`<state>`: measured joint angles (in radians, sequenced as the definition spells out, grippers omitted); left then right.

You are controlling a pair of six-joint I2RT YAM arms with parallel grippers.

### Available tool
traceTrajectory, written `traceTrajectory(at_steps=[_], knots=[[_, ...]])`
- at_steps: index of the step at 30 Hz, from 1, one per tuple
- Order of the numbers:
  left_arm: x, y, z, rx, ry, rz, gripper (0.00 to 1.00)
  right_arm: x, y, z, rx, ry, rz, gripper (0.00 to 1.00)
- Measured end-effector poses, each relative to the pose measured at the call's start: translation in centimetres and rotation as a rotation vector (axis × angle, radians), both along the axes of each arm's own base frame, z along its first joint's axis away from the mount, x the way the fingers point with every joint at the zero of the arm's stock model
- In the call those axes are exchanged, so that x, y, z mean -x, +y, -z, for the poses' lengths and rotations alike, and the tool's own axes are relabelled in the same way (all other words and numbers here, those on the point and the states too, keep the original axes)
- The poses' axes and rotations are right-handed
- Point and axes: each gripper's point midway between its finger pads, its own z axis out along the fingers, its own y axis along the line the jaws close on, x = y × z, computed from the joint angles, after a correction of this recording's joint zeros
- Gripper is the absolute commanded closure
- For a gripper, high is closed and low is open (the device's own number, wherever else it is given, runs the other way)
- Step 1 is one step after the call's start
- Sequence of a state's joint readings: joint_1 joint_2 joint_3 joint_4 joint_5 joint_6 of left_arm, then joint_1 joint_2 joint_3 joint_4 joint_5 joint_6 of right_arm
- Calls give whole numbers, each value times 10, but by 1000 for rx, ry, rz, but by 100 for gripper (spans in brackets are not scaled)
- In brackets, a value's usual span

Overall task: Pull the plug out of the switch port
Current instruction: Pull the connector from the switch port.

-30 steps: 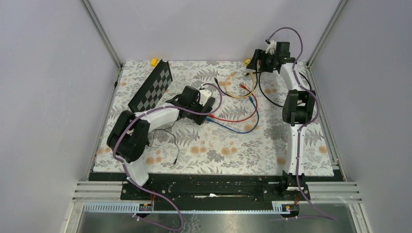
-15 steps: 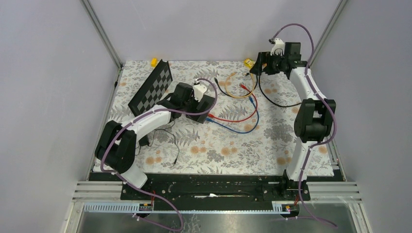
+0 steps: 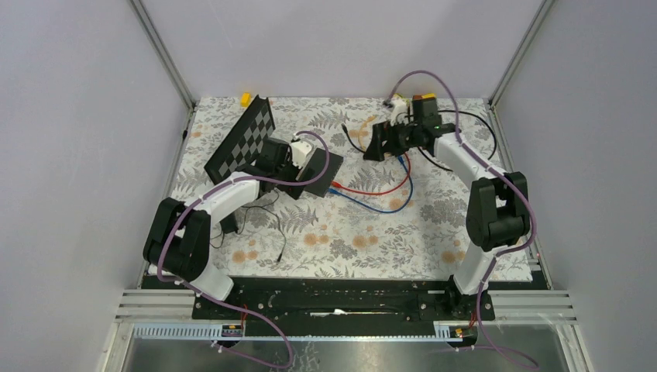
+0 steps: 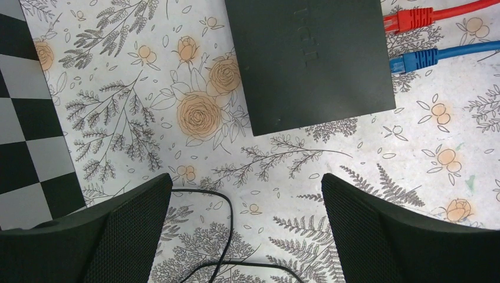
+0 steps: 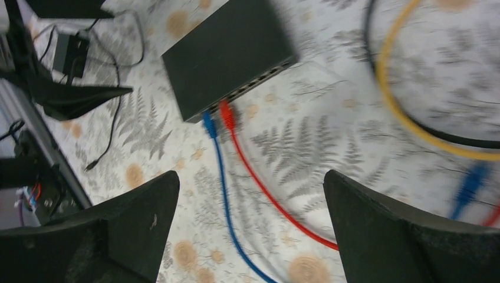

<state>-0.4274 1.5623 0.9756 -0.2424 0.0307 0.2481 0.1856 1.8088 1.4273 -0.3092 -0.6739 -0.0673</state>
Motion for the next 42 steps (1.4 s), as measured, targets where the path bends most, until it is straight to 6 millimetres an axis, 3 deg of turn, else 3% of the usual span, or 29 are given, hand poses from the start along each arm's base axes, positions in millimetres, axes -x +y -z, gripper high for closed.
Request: traceTrajectory(at_steps=[3,6,10,12,18,28,42], knots=[[0,3,-4,18,-1,15,1,25,32,13,7,27,-85,3],[2,-1,-3,41,10,43,1,35,50,24,0,62,-128,6],[3,-7,1,82,34,78,1,33,59,50,-28,164,-126,8],[1,-7,7,101,58,83,1,33,63,75,-36,246,-114,9],[-17,-4,23,168,133,75,1,40,72,117,-46,386,-119,14],[-30,-20,36,274,219,97,2,35,101,120,-133,433,-192,27],[-3,-46,44,363,311,160,6,54,116,127,-290,563,-291,44]])
